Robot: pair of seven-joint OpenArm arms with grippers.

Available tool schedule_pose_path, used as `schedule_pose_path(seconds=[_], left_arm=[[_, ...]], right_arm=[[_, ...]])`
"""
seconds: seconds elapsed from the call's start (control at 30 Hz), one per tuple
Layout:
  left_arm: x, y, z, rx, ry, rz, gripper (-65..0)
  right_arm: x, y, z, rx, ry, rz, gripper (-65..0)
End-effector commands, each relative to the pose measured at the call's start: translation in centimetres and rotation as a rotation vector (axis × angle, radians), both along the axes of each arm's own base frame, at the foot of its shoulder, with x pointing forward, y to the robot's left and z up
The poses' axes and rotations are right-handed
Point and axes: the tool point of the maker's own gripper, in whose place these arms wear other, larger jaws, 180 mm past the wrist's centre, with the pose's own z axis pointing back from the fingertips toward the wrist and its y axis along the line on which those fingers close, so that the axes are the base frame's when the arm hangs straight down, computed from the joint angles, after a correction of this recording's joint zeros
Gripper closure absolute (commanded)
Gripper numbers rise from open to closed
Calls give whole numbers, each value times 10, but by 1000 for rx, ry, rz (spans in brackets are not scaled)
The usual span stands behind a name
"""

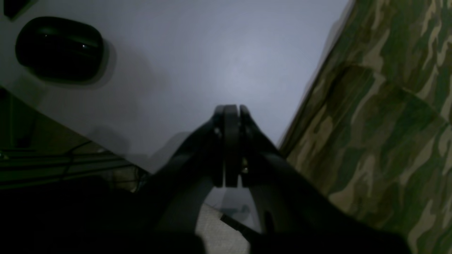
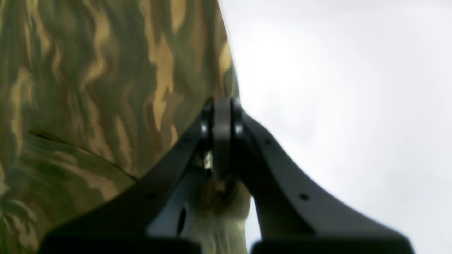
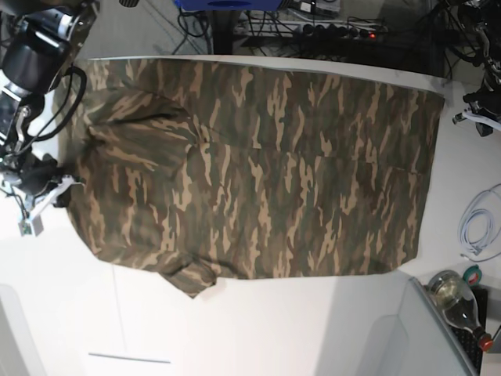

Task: Layout the t-shirt on the table in an organized manner, then fold the t-shirt properly
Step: 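Move the right gripper to the shirt's side edge and grasp it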

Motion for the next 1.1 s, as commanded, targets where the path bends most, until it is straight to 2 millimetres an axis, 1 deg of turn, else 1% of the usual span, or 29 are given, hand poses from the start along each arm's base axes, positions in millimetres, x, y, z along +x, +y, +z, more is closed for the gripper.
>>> schedule_pose_path(seconds=[0.0, 0.1, 0.17, 0.23, 0.4, 0.5, 0.67, 0.7, 0.73, 0.8, 0.87, 0.9, 0.93, 1.0, 1.03, 1.07], left_arm=[[6, 7, 14, 34, -33, -9, 0], [6, 7, 13, 33, -32, -8, 0], [6, 7, 13, 33, -32, -8, 0], [6, 7, 13, 33, -32, -8, 0], [5, 7, 13, 33, -30, -8, 0], [5, 7, 13, 33, -30, -8, 0], [5, 7, 13, 33, -30, -8, 0], [5, 7, 13, 33, -30, -8, 0], [5, 7, 13, 33, -30, -8, 0], [5, 7, 13, 33, -29, -8, 0], [4, 7, 12, 33, -26, -8, 0], [4, 7, 12, 34, -26, -9, 0], [3, 8, 13, 36, -25, -8, 0], [2, 10, 14, 37, -26, -4, 0], [2, 10, 14, 38, -27, -2, 0], [2, 10, 14, 38, -27, -2, 0]], right_arm=[[9, -11, 21, -36, -52, -4, 0], [-4, 0, 27, -62, -18, 16, 0], [-14, 11, 30, -74, -7, 59, 0], [-25, 16, 29, -83, 21, 63, 0], [-57, 33, 14, -69, 115, 69, 0], [-73, 44, 5, -46, 144, 69, 0], [-89, 61, -9, -2, 180, 68, -3], [-91, 62, -10, 1, 186, 69, -35], [-91, 63, -10, 3, 187, 69, -78], [-90, 62, -8, -2, 182, 68, -209], [-85, 59, -4, -5, 162, 63, -357], [-77, 57, 0, -7, 143, 59, -413], [-66, 54, 6, -12, 114, 59, -438], [-42, 49, 18, -13, 47, 55, -441], [-29, 50, 21, -3, 26, 59, -437], [-17, 47, 23, 1, 13, 59, -437]])
